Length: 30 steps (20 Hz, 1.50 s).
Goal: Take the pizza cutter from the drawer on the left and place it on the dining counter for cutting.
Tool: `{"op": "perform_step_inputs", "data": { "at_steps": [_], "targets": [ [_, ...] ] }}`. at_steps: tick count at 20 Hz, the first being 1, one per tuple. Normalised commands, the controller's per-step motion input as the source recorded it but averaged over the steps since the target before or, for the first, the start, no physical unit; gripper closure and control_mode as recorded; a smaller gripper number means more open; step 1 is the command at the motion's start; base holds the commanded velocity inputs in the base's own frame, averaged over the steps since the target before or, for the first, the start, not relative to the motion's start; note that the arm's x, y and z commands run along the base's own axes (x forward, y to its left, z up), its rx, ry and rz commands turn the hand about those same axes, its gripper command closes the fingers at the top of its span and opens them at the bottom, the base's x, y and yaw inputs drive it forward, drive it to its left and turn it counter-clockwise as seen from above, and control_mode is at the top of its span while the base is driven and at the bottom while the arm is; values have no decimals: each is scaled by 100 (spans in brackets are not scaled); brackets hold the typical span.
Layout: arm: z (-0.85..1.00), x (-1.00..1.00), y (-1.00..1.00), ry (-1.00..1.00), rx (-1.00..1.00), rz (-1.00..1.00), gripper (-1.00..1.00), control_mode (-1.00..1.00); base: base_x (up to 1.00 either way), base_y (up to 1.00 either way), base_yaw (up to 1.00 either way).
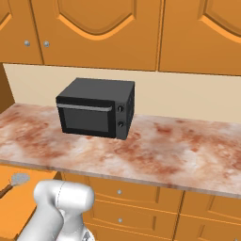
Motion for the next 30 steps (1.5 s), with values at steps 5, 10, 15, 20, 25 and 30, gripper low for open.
{"op": "perform_step_inputs", "data": {
  "at_steps": [5,10,15,20,25,30],
  "targets": [
    [-11,-53,0,4,0,0,100,-100,0,0,0],
    [-10,-52,0,1,0,0,100,-100,0,0,0],
    [-5,-47,0,0,0,0,100,-100,0,0,0],
    [-1,-30,0,2,0,0,100,-100,0,0,0],
    [0,-15,0,1,0,0,-100,-100,0,0,0],
    [0,-6,0,0,0,0,-100,-100,0,0,0]
  ]
}}
